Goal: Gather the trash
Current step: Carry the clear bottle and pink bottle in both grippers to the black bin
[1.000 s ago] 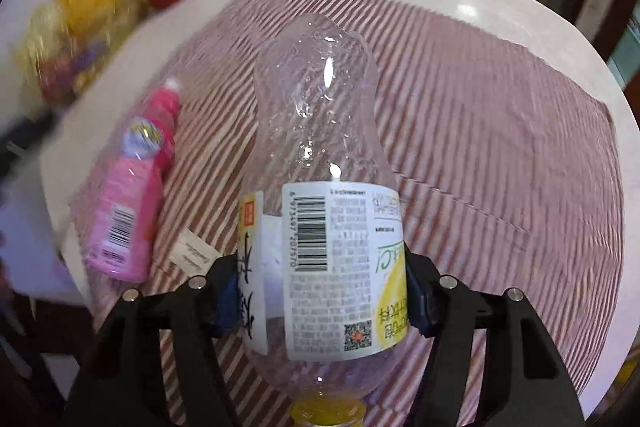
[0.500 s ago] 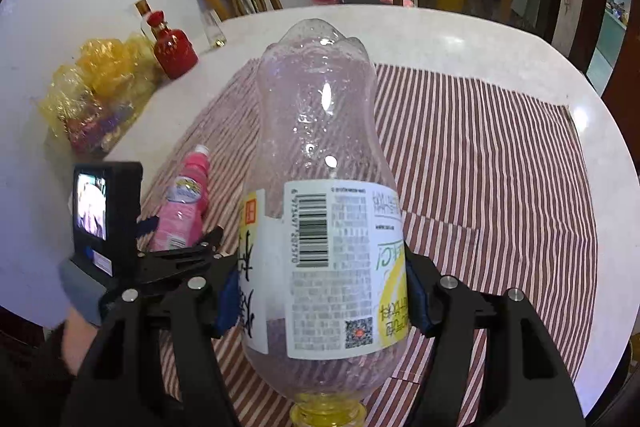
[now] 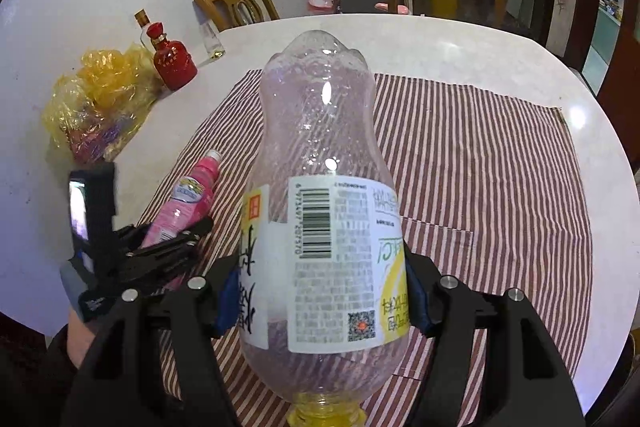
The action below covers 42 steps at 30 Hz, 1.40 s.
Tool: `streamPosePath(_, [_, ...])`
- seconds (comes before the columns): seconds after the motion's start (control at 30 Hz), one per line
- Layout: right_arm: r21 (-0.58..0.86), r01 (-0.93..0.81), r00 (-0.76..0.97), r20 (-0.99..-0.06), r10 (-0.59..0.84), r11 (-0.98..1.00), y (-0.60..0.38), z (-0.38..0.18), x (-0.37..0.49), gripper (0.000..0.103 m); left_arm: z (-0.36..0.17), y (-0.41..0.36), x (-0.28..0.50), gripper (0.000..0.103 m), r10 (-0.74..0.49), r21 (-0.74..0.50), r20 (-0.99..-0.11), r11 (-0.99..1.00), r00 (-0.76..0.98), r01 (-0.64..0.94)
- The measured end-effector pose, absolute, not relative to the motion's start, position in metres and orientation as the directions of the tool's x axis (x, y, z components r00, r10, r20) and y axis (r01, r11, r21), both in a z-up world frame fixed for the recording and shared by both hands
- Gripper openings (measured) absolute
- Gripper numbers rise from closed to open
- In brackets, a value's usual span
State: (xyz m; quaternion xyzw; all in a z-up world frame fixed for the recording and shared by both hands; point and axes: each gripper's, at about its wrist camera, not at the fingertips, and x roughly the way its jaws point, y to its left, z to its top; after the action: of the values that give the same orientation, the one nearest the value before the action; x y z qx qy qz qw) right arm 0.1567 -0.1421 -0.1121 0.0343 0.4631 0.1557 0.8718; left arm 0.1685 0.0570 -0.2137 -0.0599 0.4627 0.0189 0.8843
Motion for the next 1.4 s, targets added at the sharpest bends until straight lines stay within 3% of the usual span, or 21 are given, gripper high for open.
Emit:
streamPosePath(0.27, [0.196,-0.209,0.560,-0.779,0.282,0.958,-0.151,-0.103,0.148,0.064,-0.139,0.037,0.148,0.051,-0.091,-0.131,-0.689,0.991,0.719,0.000])
streamPosePath(0.63, [0.090,-0.065,0.725,-0.681,0.109,0.994,-0.194,-0.057,0.105,0.064,-0.044,-0.037,0.098,0.051,-0.232,-0.098,-0.465,0.973,0.854,0.211])
streamPosePath(1.03, [0.053,0.328,0.808,-0.534,-0.251,0.943,-0.323,-0.024,0.017,0.064,-0.017,-0.157,0.062,0.051,-0.456,-0.070,-0.415,0.879,0.787,0.472])
streamPosePath(1.4, [0.049,0.662,0.618,-0.600,-0.509,0.748,-0.468,-0.067,-0.062,0.064,-0.015,-0.284,0.021,0.051,-0.637,-0.066,-0.422,0.731,0.645,0.679])
